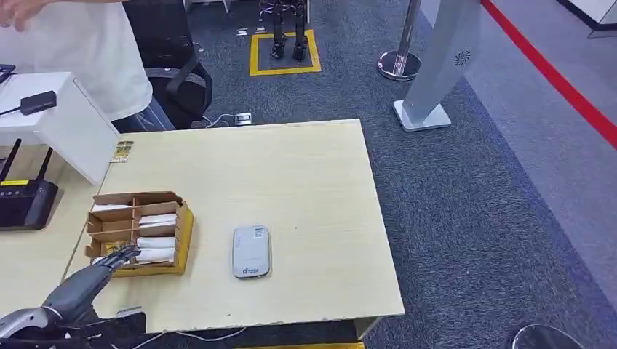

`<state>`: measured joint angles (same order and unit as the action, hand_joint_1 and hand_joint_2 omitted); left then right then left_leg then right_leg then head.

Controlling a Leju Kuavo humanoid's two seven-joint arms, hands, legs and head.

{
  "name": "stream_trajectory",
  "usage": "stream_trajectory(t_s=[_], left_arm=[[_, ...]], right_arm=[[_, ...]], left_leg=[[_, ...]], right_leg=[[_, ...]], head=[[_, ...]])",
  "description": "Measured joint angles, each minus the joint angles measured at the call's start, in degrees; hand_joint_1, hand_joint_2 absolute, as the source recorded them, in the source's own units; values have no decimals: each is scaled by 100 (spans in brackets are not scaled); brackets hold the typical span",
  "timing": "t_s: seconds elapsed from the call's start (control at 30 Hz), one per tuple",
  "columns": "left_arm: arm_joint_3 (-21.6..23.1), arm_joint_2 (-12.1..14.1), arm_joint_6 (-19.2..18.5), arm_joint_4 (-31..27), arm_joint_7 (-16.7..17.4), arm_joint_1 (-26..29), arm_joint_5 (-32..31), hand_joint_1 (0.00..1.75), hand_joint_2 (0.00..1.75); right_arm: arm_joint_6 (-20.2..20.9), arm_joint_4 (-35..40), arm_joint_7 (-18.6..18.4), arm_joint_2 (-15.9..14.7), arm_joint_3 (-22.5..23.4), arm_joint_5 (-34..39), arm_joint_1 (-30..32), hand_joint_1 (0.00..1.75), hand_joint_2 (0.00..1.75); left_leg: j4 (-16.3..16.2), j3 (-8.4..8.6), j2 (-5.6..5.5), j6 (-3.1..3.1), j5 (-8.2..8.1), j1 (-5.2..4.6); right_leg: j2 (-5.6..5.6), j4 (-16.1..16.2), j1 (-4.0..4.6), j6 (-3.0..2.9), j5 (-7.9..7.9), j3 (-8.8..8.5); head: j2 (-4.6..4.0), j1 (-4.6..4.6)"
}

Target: Pass the card to the sensor for recognition and then transmit it.

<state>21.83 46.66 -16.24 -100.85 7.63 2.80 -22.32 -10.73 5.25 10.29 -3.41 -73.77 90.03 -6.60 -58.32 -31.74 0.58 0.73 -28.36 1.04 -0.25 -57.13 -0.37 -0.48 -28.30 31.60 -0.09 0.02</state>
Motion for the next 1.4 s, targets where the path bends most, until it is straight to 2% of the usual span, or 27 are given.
stream_trajectory(t_s=[0.23, 0.83, 1.17, 1.4], left_arm=[[-122, -79, 131, -98, 11, 305, -225, 0, 175], [-201, -413, 177, -92, -46, 161, -577, 0, 175], [-201, -549, 89, 55, -127, -258, -778, 0, 175], [-157, -516, -79, 219, -61, -631, -979, 0, 175]], right_arm=[[9, 0, 9, 0, 0, 0, -1, 0, 0], [79, 0, -11, 0, 0, 0, 0, 0, 0], [98, 0, -20, 0, 0, 0, -1, 0, 0], [96, 0, -55, 2, -13, 0, -4, 0, 0]], left_leg=[[0, 2, -3, 1, 1, 0], [0, 2, -6, 1, 1, 0], [0, 2, -8, 2, 1, 0], [0, 1, -10, 2, 2, 1]], right_leg=[[-1, 0, 0, -1, 2, -3], [-2, 0, 0, -1, 2, -2], [-5, 0, 0, -1, 2, -3], [-6, 0, 0, -1, 2, -1]], head=[[0, 2], [0, 0], [0, 0], [0, 0]])
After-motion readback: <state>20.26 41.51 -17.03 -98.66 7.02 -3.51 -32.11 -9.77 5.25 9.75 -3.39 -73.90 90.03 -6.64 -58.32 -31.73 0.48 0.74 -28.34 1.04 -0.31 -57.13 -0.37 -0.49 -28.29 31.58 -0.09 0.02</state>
